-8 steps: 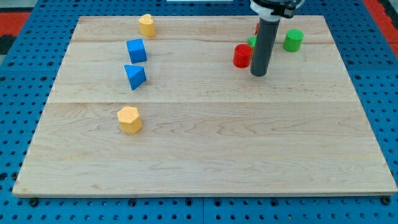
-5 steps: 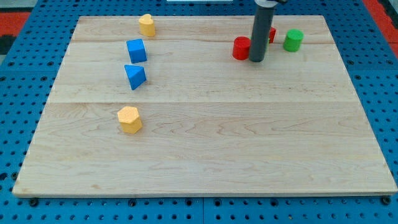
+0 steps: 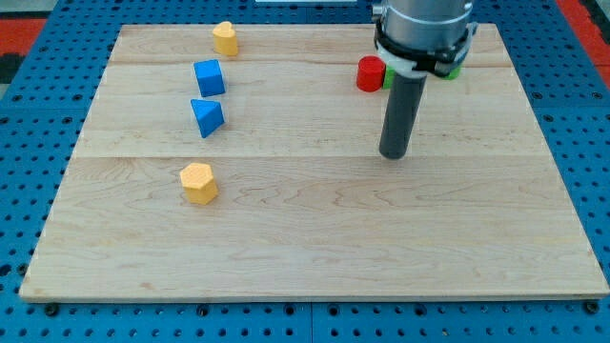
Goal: Slide the green circle down a bit
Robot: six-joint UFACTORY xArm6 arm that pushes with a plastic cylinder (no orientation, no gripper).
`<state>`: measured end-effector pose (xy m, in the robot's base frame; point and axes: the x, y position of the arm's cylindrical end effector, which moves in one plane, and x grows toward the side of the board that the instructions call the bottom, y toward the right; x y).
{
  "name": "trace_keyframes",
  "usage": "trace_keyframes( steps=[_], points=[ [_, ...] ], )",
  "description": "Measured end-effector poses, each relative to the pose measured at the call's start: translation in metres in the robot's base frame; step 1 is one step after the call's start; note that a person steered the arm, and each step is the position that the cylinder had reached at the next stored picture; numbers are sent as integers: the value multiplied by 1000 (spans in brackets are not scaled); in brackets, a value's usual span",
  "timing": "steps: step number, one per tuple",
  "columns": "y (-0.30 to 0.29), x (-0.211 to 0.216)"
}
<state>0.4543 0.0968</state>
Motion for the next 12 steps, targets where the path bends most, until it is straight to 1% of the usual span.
trace_keyframes(
  steps=[1,2,4,6,7,8,9,10,11,12],
  points=[
    [-25,37],
    [-56,62],
    [-98,65],
    [-153,69],
    [-130,69],
    [-14,53],
    [109,6],
    [198,-80],
    [240,-172],
    [220,-231]
  ],
)
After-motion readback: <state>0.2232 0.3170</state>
